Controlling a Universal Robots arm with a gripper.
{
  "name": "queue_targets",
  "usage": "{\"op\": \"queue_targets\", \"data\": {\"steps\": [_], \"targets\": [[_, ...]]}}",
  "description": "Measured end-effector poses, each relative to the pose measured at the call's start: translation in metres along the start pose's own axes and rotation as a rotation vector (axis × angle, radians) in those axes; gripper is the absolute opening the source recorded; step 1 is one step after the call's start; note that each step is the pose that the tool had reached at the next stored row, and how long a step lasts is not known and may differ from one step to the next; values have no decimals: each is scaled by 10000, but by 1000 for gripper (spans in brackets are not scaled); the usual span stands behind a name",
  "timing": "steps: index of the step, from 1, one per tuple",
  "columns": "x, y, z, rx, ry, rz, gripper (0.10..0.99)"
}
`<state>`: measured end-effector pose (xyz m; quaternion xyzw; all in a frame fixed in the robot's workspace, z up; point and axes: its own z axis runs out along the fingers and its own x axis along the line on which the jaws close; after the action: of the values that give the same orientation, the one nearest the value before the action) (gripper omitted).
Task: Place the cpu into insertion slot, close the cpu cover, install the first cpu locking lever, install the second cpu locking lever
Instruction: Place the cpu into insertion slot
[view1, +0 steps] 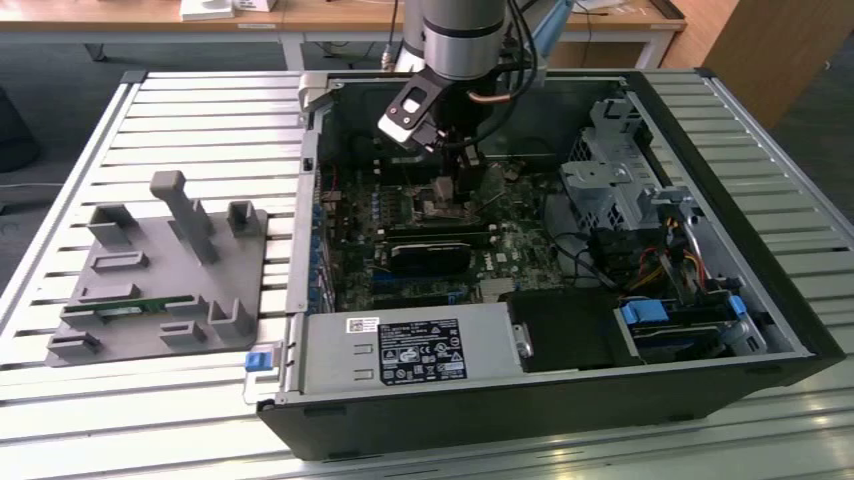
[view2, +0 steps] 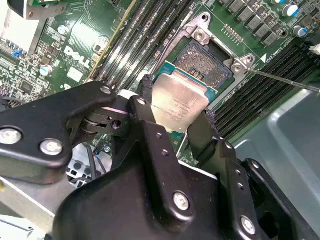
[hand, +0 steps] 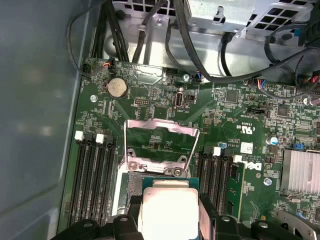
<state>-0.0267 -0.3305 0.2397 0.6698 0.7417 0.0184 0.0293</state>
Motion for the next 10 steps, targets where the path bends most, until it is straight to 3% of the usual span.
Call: {"op": "queue_targets", "data": {"steps": [5,10], "targets": [[4,-3,37,2,-9,58,533],[26,-4,77,8,-37,480,533]]}}
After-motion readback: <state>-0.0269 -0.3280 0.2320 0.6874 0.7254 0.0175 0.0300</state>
